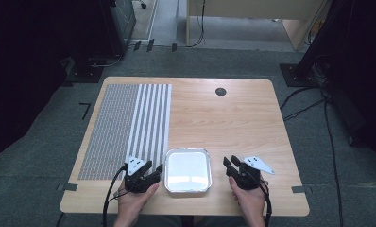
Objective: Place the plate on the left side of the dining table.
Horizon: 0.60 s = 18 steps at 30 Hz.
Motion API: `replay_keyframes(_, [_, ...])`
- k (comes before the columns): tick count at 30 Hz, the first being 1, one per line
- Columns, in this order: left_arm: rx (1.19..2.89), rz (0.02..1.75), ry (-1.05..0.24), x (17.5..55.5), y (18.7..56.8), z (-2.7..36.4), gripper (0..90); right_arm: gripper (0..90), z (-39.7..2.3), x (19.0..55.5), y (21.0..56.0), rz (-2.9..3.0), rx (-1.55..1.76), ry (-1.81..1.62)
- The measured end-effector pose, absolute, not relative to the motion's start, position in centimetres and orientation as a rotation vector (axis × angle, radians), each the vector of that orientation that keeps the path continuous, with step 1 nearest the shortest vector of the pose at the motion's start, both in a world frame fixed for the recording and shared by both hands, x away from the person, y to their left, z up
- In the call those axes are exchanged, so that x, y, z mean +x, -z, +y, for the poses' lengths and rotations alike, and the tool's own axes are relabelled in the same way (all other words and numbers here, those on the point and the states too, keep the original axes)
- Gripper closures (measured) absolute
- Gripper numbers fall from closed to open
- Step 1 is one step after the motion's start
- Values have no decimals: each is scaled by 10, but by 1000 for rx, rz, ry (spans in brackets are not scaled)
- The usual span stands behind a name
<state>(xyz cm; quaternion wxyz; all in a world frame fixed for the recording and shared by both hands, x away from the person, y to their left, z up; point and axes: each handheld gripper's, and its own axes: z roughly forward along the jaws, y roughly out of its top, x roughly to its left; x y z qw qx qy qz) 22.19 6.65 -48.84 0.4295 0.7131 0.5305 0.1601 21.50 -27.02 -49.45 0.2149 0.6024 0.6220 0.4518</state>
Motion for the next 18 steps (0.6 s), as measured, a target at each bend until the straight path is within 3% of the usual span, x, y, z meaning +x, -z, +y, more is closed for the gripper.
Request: replay_keyframes(18, [1855, 1257, -386, 198, 493, 43, 687, 697, -239, 235, 493, 1792, 1694, -1283])
